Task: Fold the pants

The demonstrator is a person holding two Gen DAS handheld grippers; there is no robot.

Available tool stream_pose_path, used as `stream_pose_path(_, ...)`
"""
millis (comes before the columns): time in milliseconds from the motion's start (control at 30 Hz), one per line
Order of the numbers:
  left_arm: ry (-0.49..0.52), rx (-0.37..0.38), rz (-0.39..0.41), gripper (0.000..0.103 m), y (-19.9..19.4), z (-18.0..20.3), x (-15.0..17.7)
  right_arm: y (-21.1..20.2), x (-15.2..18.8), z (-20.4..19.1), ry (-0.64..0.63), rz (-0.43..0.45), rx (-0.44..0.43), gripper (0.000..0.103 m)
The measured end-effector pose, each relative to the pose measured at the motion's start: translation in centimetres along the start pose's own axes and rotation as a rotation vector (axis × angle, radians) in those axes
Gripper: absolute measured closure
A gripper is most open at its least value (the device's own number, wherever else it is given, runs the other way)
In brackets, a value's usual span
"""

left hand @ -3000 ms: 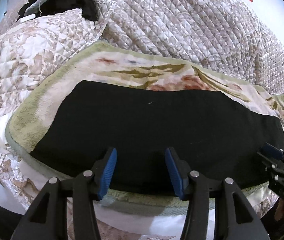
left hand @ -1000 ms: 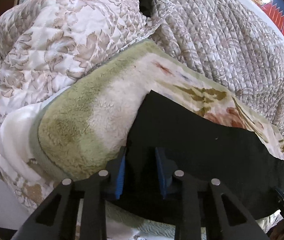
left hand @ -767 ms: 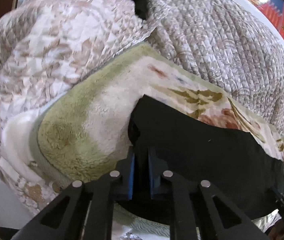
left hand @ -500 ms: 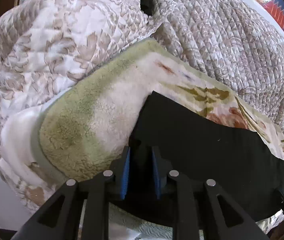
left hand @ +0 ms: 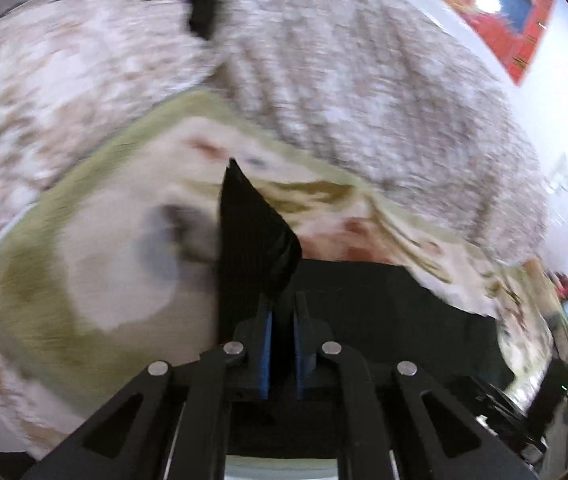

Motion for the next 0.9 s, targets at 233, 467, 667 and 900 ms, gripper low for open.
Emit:
stream_pose_path(233, 0.080, 0.201, -0.112, 0.093, 4.2, 10.1, 1.5, -1.8, -1.4, 2.5, 0.066, 0.059, 0.044, 0.046)
stream_pose_path(467, 0.118, 0.332, -0.275, 0.093, 9.3, 16.6, 5.9, -3.1, -1.9, 6.1, 0.175, 0.088, 0.078, 0.046)
stream_pose_path(667, 0.116, 0.417, -0.344, 0.082, 9.0, 17.6, 7.5, -2.9, -1.9, 6.8, 0.225, 0.074, 0.053, 0.046)
stream_pose_path(900, 0.150, 0.344, -0.160, 0.057, 4.1, 13.9, 3.0, -2.0, -1.4, 4.9, 0.219, 0.033, -0.066, 0.046)
Point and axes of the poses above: each gripper's, at about its wrist camera, not at the fingertips, and y roughly the way its jaws point, z to its right, x to its underside, the point moved 6 cm from there along y, roughly the way its jaws point, and after that the axes turned 1 degree about y, right-handed, at the moved point
